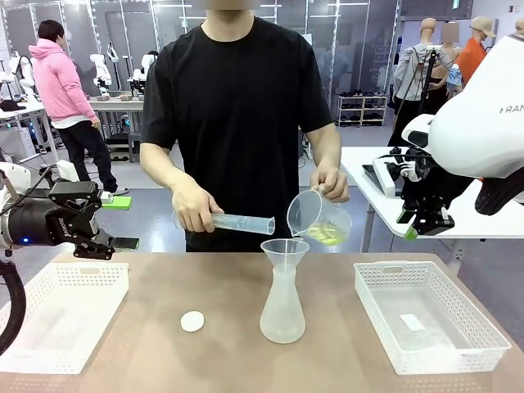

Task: Prepare the solutions needed for the experiment.
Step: Once the solution is in the Big flask , pick up the Plastic Funnel and place it back into the right Organizing basket.

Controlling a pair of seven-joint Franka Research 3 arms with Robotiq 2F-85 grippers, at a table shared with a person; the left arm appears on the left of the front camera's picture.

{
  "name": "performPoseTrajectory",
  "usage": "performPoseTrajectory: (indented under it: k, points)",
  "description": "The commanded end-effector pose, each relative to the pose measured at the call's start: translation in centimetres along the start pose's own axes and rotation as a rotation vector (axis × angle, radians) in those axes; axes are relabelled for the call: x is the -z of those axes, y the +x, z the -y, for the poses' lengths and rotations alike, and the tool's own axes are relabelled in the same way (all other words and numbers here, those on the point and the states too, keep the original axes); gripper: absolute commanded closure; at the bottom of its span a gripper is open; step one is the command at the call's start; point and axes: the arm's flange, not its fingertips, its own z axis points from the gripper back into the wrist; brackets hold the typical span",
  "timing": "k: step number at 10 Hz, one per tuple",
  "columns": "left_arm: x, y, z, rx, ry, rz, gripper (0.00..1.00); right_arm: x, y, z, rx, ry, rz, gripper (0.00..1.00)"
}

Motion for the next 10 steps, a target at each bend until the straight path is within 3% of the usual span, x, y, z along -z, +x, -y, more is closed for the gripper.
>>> performPoseTrajectory:
  k: [1, 5, 6, 7, 10]
  points:
    - [0.0, 0.0, 0.2, -0.004, -0.010, -0.006, 0.00, -0.1, -0.2, 0.0, -0.002, -0.010, 0.010, 0.67]
    - [0.0, 0.0, 0.2, -0.004, -0.010, -0.006, 0.00, -0.1, -0.2, 0.0, -0.002, -0.010, 0.010, 0.67]
    - [0.0, 0.0, 0.2, -0.004, -0.010, -0.006, 0.00, 0.0, -0.1, 0.0, 0.001, 0.000, 0.000, 0.61]
    - [0.0, 0.0, 0.2, -0.004, -0.010, -0.006, 0.00, -0.8, -0.7, -0.3, 0.050, 0.007, -0.033, 0.61]
    - [0.0, 0.0, 0.2, -0.004, -0.010, -0.006, 0.00, -2.4, -4.3, -1.5, 0.395, 0.126, -0.177, 0.61]
